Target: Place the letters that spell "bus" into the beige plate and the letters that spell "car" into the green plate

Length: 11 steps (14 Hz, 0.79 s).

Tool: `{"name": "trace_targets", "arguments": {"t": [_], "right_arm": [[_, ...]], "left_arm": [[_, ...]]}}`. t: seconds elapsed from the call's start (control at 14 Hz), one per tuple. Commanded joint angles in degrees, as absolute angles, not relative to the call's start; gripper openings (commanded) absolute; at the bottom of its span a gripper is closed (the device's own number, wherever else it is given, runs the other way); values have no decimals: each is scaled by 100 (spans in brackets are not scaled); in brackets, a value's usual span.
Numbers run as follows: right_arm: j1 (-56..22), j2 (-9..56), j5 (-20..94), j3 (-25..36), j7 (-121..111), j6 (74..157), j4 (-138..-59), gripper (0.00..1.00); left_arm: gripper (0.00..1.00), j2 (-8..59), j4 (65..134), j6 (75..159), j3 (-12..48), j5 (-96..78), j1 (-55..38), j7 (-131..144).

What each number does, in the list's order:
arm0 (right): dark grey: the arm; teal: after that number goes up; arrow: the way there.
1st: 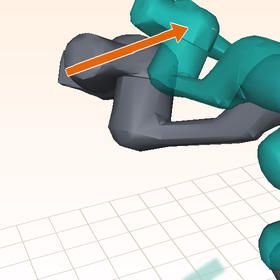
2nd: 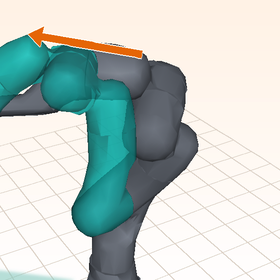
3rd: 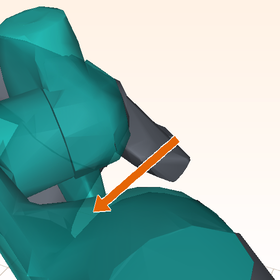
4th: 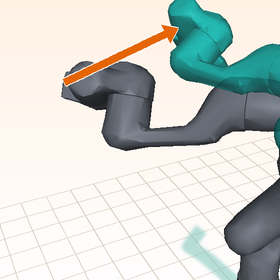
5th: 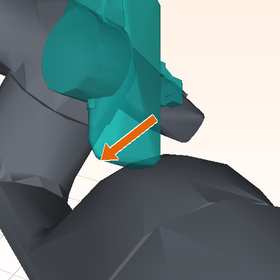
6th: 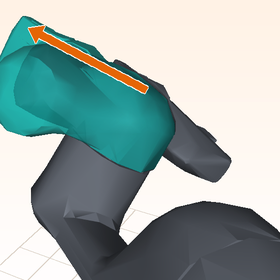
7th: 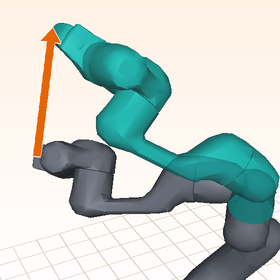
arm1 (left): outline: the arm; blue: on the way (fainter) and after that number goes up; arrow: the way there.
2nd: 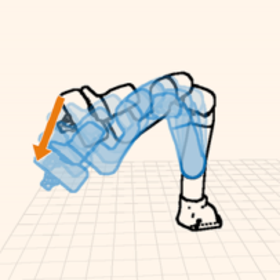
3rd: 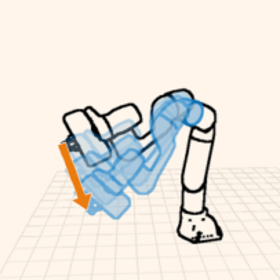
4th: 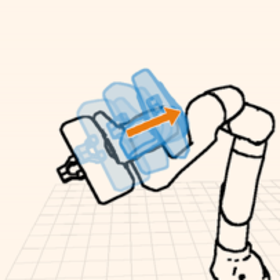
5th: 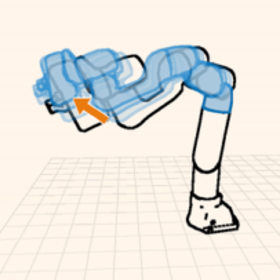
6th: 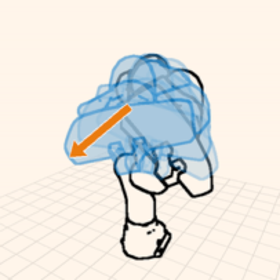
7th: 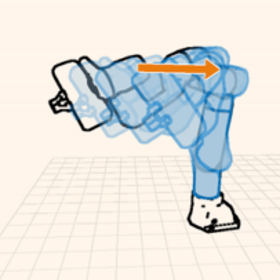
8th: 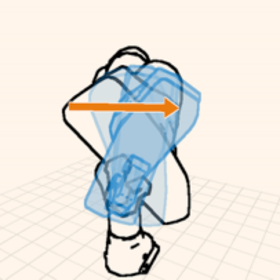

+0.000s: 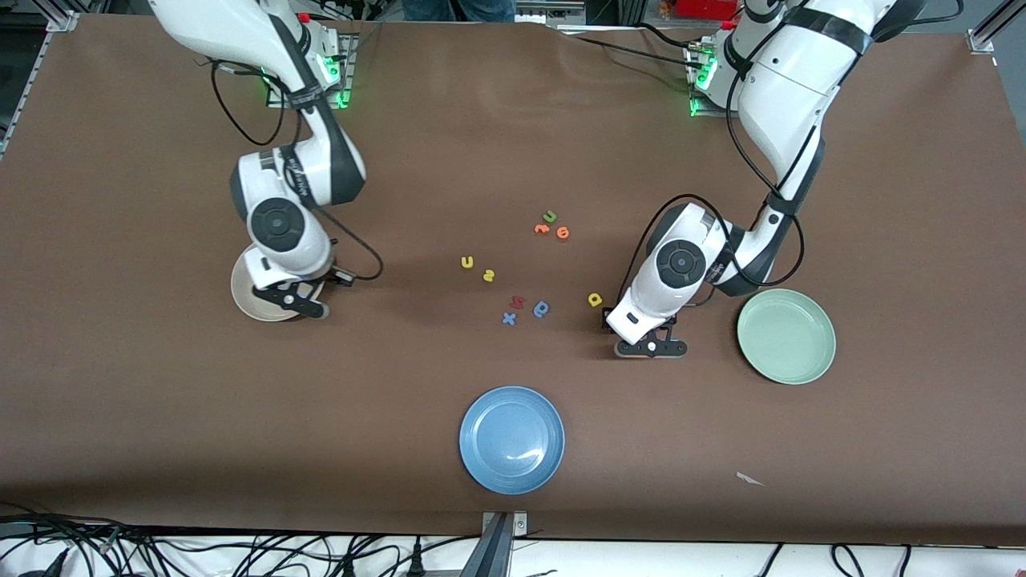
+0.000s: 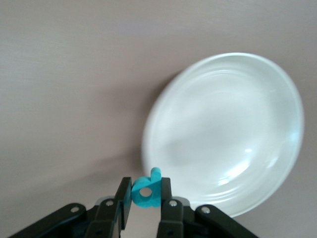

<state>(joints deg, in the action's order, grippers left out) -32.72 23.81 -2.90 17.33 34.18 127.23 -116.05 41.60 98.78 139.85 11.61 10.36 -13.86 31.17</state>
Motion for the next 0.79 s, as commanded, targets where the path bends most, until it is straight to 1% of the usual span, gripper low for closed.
{"name": "trace_targets", "arguments": {"t": [0.0, 0.07, 0.14, 0.21, 0.29, 0.36, 0.43, 0.57, 0.64, 0.71], "right_arm": [[-3296, 2109, -316, 2090, 2700, 13269, -12400, 8], [-3287, 2135, -308, 2170, 2542, 13698, -12697, 8], [-3287, 2179, -308, 2188, 2497, 14224, -12961, 10], [-3270, 2197, -308, 2197, 2479, 14386, -12999, 29], [-3235, 2180, -308, 2206, 2487, 14353, -12982, 74], [-3226, 2145, -299, 2215, 2487, 14353, -12955, 98], [-3226, 2101, -299, 2224, 2470, 14326, -12912, 98], [-3234, 1882, -299, 2233, 2487, 13985, -12806, 98], [-3234, 1829, -290, 2215, 2487, 13740, -12623, 98], [-3243, 1819, -264, 2180, 2566, 13320, -12351, 96]], "left_arm": [[56, 4175, 9773, 13746, 1116, 1248, -1450, 3270], [54, 4166, 9773, 13676, 1116, 1257, -1450, 3270], [50, 4166, 9765, 13632, 1116, 1248, -1450, 3270], [48, 4166, 9782, 13623, 1116, 1257, -1450, 3270], [45, 4157, 9782, 13623, 1116, 1248, -1450, 3270], [41, 4157, 9782, 13623, 1125, 1248, -1450, 3278], [37, 4157, 9782, 13623, 1125, 1248, -1459, 3322], [30, 4175, 9756, 13623, 1116, 1248, -1512, 3401], [27, 4175, 9756, 13632, 1116, 1257, -1529, 3436], [23, 4192, 9756, 13632, 1116, 1257, -1538, 3437]]}}
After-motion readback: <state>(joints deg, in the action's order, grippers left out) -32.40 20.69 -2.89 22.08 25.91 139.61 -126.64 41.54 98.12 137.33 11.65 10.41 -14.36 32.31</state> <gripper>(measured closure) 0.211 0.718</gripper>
